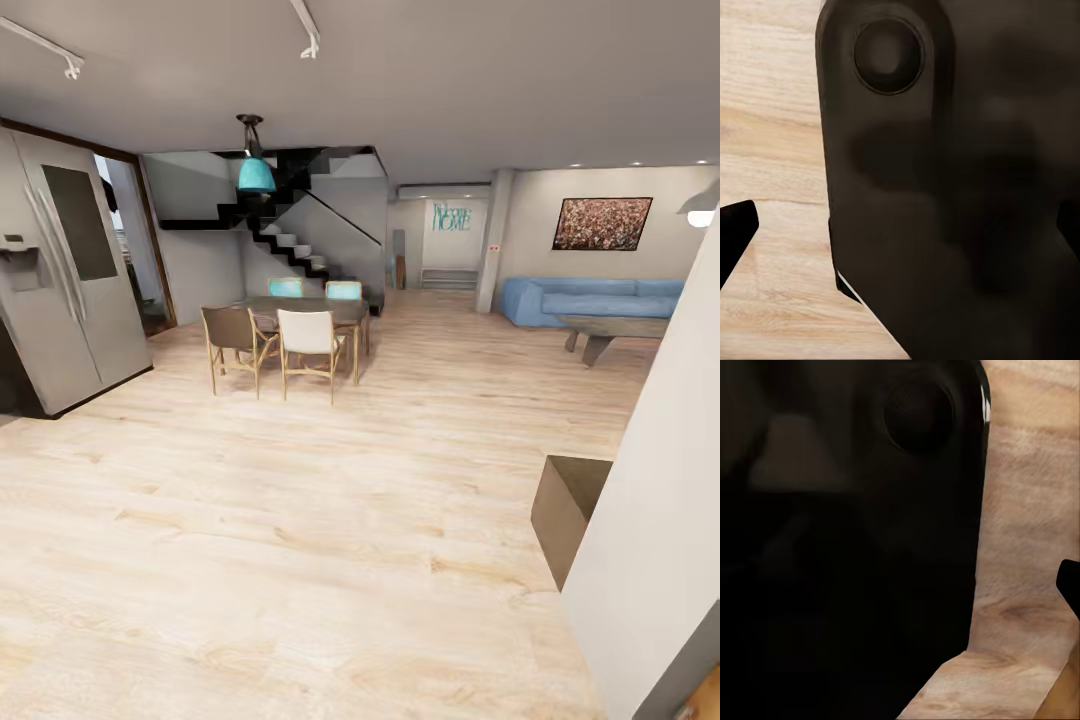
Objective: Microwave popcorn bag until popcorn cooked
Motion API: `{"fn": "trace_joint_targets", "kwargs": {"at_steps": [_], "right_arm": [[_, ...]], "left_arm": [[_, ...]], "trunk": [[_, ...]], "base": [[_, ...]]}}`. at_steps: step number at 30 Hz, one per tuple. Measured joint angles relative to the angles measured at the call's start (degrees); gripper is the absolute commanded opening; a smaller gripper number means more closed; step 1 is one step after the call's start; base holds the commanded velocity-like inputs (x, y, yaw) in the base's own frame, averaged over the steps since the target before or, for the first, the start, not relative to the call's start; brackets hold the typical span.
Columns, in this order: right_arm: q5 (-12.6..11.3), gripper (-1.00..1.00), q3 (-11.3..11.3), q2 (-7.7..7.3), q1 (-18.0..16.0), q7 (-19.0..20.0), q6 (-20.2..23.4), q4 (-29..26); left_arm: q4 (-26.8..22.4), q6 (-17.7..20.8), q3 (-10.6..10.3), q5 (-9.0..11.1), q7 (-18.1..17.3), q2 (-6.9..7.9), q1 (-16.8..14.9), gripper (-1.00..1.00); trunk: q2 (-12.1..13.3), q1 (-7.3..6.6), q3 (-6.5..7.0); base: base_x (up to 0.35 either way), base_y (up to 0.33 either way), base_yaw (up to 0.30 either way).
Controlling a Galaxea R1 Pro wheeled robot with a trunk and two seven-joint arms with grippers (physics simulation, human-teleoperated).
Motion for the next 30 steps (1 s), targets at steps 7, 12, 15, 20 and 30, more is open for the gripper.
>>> {"fn": "trace_joint_targets", "kwargs": {"at_steps": [7, 12, 15, 20, 30], "right_arm": [[0.49, 1.00, 0.48, 0.07, -0.93, 0.08, -0.21, 0.00], [0.55, 1.00, 0.54, 0.12, -1.03, 0.08, -0.23, 0.00], [0.56, 1.00, 0.56, 0.11, -1.04, 0.07, -0.24, 0.00], [0.56, 1.00, 0.57, 0.14, -1.04, 0.08, -0.24, 0.00], [0.56, 1.00, 0.56, 0.15, -1.04, 0.08, -0.24, 0.00]], "left_arm": [[-1.79, -0.29, 0.70, 0.85, -0.08, -0.30, -0.01, 1.00], [-2.13, -0.26, 0.73, 1.33, -0.08, -0.26, -0.01, 1.00], [-2.15, -0.26, 0.73, 1.35, -0.08, -0.24, -0.01, 1.00], [-2.15, -0.25, 0.71, 1.35, -0.08, -0.25, -0.01, 1.00], [-2.15, -0.25, 0.67, 1.35, -0.08, -0.25, -0.01, 1.00]], "trunk": [[0.01, 0.00, 0.03], [0.01, 0.00, 0.02], [0.01, 0.00, 0.02], [0.01, 0.00, 0.02], [0.00, 0.01, 0.02]], "base": [[0.000, 0.000, 0.000], [0.000, 0.000, 0.102], [0.000, 0.000, 0.250], [0.000, 0.000, 0.267], [0.000, 0.000, 0.269]]}}
